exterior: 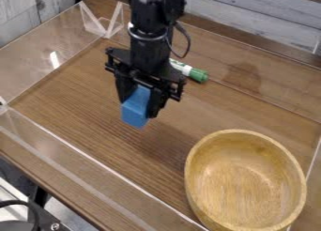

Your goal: Remove the blue block from inside the brown bowl and put it on the table

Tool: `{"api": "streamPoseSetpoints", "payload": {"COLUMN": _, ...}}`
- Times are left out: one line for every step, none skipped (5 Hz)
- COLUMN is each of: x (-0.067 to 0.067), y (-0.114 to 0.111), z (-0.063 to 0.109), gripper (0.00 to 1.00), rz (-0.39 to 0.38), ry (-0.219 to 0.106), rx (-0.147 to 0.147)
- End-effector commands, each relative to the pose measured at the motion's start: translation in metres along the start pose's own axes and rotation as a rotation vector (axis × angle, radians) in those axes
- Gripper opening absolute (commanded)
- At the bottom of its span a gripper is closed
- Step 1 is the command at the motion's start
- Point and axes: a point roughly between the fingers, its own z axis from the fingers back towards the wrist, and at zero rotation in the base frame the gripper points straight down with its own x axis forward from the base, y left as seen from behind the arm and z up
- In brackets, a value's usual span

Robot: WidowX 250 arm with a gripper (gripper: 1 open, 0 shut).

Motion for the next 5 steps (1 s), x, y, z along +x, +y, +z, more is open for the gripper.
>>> {"api": "streamPoseSetpoints", "payload": {"x": 0.008, "y": -0.001, "z": -0.003, "gripper": 0.0, "rz": -0.007, "ry": -0.029, "rx": 0.008}}
{"api": "streamPoseSetpoints", "payload": {"x": 0.01, "y": -0.002, "z": -0.011, "gripper": 0.0, "rz": -0.012, "ry": -0.021, "rx": 0.008}}
{"api": "streamPoseSetpoints", "payload": {"x": 0.013, "y": -0.003, "z": -0.018, "gripper": 1.0, "rz": -0.016, "ry": -0.018, "rx": 0.003}}
{"api": "streamPoseSetpoints", "payload": {"x": 0.012, "y": -0.002, "z": -0.021, "gripper": 1.0, "rz": -0.027, "ry": -0.014, "rx": -0.003}}
{"api": "streamPoseSetpoints", "payload": {"x": 0.012, "y": -0.001, "z": -0.026, "gripper": 1.0, "rz": -0.038, "ry": -0.008, "rx": -0.005}}
